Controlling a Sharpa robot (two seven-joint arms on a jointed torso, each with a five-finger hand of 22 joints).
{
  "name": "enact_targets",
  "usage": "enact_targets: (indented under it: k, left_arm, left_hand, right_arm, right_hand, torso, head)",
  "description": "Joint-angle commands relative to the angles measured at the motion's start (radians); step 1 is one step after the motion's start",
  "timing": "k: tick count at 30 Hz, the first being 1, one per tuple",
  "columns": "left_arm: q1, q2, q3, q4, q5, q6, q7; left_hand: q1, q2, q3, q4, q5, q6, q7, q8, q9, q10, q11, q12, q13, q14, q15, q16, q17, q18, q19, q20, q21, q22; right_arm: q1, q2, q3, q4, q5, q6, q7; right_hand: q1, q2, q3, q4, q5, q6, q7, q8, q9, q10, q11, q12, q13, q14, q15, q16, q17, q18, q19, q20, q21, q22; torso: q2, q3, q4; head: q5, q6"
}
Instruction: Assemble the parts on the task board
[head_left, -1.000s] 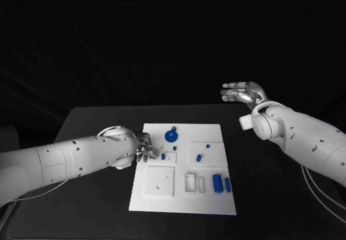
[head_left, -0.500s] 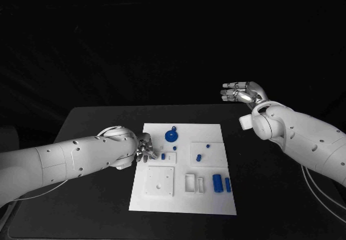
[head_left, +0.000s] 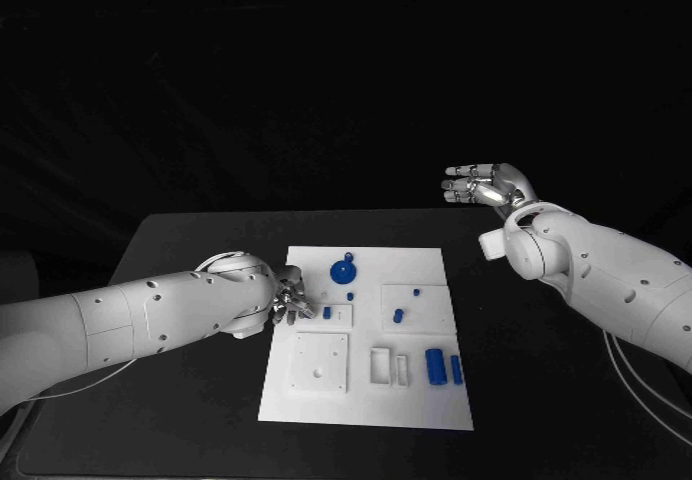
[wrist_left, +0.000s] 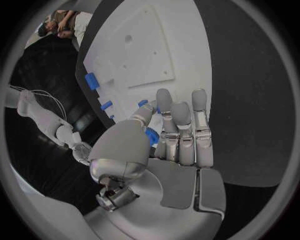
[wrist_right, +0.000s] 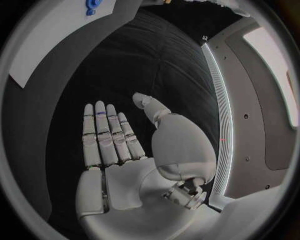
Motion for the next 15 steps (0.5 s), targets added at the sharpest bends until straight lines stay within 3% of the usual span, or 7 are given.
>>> enact_targets:
  k: [1,15]
  left_arm:
    - [-0.003,0.002,-0.002,-0.001,-0.003,0.038,-0.001]
    - [-0.003,0.0,-0.002,0.004,0.011,0.056,-0.006]
  left_hand:
    - [0.017,0.005,0.028,-0.028,0.007,0.043,-0.044,0.005,0.003,0.047,-0.002,0.002,-0.001,0.007,-0.001,-0.007,0.001,-0.008,0.004,-0.001,0.001,0.018]
    - [0.016,0.006,0.031,-0.033,0.011,0.042,-0.044,0.007,0.009,0.047,-0.002,0.002,-0.001,0.007,-0.001,-0.006,0.003,-0.007,0.004,-0.001,0.002,0.018]
  right_arm:
    - [0.0,0.001,0.0,0.001,0.0,0.014,0.006]
    - [0.0,0.0,0.0,0.0,0.0,0.014,0.006]
  right_hand:
    - [-0.004,0.001,-0.006,0.0,0.007,-0.007,0.002,-0.001,-0.001,-0.005,0.0,-0.003,-0.001,-0.008,0.001,-0.003,-0.001,-0.005,-0.008,0.002,-0.001,0.0]
    - [-0.004,0.002,-0.006,0.0,0.007,-0.007,0.002,-0.001,-0.001,-0.005,0.0,-0.003,-0.001,-0.008,0.001,-0.004,-0.001,-0.005,-0.008,0.003,-0.001,0.0]
  torso:
    - [0.0,0.0004,-0.0003]
    - [0.0,0.0009,0.0001]
  head:
    - [0.0,-0.001]
    - [-0.003,-0.003]
